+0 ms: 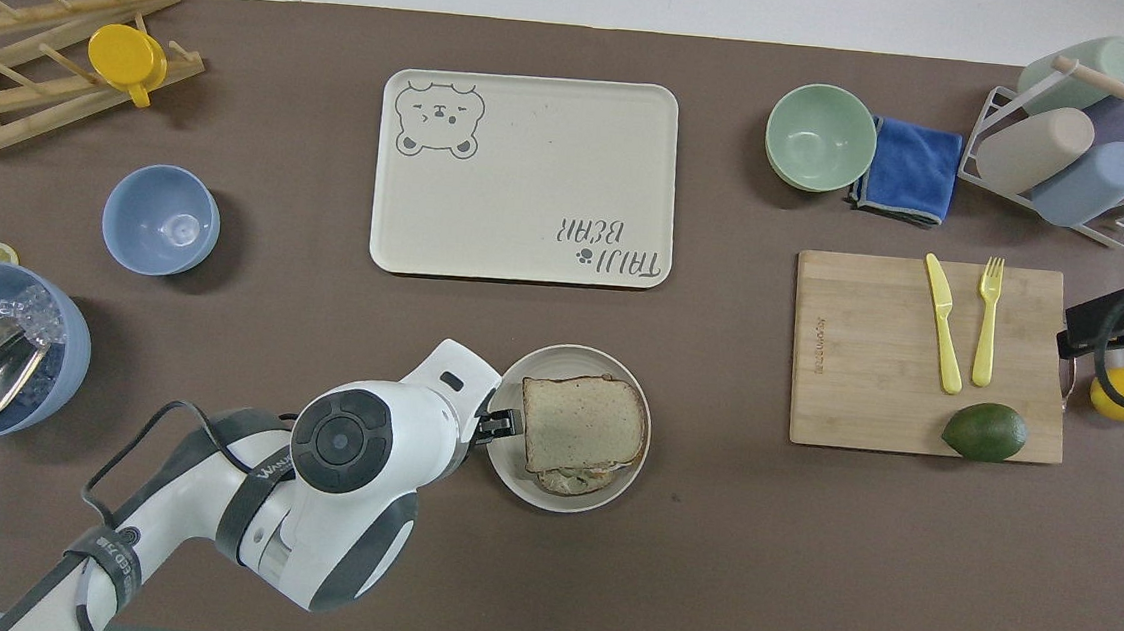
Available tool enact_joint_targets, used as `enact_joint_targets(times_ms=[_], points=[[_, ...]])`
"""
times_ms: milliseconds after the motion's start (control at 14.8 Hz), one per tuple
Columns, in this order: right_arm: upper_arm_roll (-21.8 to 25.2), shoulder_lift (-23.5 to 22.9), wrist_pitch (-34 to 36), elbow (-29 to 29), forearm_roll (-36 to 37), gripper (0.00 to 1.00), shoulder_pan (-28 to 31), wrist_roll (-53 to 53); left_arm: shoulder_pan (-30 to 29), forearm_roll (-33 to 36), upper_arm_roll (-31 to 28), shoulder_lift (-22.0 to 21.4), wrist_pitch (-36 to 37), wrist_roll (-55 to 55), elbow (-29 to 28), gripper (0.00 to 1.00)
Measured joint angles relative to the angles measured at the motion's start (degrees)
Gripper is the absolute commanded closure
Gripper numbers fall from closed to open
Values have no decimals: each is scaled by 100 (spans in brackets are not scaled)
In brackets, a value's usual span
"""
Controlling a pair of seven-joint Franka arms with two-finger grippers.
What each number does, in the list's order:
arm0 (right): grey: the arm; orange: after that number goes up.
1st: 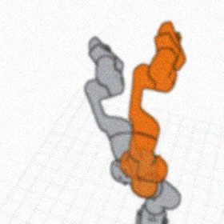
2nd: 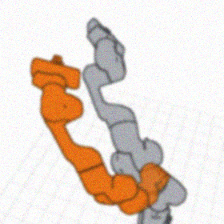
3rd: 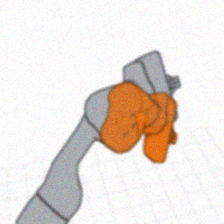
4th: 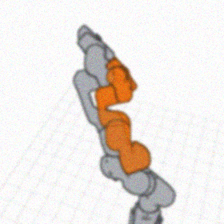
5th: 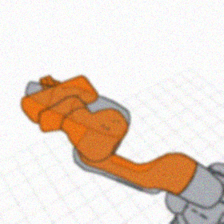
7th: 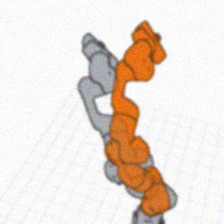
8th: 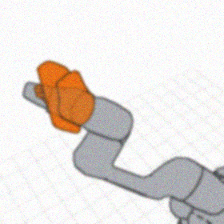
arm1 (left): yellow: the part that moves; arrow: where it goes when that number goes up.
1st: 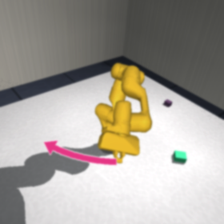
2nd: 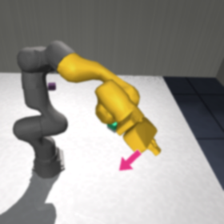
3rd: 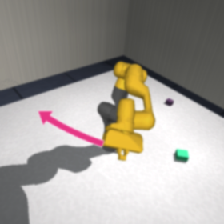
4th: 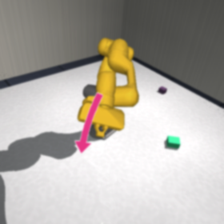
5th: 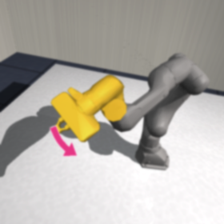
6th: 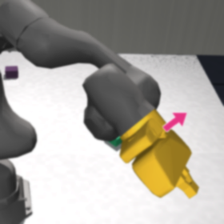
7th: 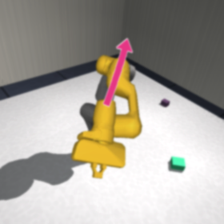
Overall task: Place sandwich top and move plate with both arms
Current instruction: 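Reach the left gripper to the rim of the sandwich plate and grasp it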
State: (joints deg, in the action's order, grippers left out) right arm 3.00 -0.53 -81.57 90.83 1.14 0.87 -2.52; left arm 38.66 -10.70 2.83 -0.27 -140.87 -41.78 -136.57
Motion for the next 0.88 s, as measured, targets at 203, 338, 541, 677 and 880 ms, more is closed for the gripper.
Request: enact_joint_targets(times_ms=[203, 338, 541, 677, 880], points=[[-4, 1, -5, -7, 0, 0, 3, 0, 4, -22, -6, 46, -37, -9, -3, 30], [2, 1, -6, -15, -1, 0, 9, 0, 25, -23, -2, 130, -175, -10, -12, 33], [5, 1, -35, -16, -2, 0, 22, 0, 92, -25, -4, 274, -361, -10, -13, 43], [3, 1, -36, -16, -2, 0, 22, 0, 145, -27, -4, 321, -402, -11, -13, 56], [5, 1, -78, -14, -2, 0, 22, 0, 172, -27, 0, 338, -454, -11, -13, 72]])
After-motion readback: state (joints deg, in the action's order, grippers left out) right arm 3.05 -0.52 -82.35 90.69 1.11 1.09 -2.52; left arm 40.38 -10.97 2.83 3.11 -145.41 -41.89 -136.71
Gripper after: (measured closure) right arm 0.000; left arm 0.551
